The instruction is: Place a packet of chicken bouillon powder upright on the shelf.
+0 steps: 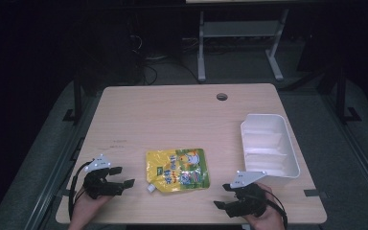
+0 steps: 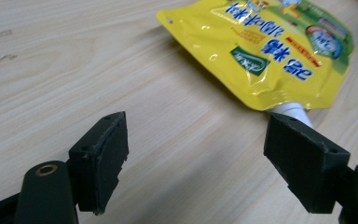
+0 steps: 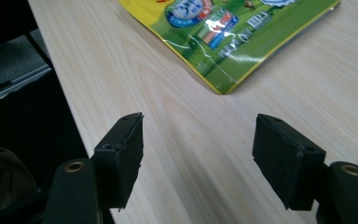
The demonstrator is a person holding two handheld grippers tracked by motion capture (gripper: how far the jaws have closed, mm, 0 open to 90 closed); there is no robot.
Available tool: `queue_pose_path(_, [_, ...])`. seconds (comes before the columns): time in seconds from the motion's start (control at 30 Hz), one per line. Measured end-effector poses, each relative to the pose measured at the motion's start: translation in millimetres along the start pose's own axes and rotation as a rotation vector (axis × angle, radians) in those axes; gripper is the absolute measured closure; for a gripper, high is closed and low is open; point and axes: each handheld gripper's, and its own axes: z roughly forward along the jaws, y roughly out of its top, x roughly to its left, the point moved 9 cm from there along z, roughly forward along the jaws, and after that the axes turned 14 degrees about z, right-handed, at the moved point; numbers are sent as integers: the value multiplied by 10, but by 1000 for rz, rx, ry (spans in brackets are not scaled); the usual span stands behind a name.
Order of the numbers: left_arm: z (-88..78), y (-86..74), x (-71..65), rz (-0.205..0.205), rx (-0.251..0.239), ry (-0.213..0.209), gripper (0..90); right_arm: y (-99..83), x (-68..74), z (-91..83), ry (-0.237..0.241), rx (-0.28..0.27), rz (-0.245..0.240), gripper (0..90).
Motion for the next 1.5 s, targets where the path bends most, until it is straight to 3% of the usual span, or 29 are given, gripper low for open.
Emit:
queue_pose_path(0.33, [84, 24, -8, -9, 9, -16, 216, 142, 5, -21, 21, -22, 5, 327])
queue_pose_path(0.5, [113, 73, -55, 3, 8, -20, 219, 354, -35, -21, 9, -48, -15, 329])
queue_pose_path(0.63, [139, 90, -81, 21, 19, -24, 224, 574, -50, 90, 22, -50, -20, 330])
queue_pose_path(0.9, [169, 125, -91, 10, 18, -31, 228, 737, -29, 304, 28, -14, -37, 355])
queue_pose_path(1.17, [235, 210, -87, -2, 27, -42, 240, 787, -65, 482, 27, 30, -33, 422])
queue_pose_path(1.5, [364, 301, -89, -20, 70, -42, 273, 686, -76, 653, 6, 97, -46, 445])
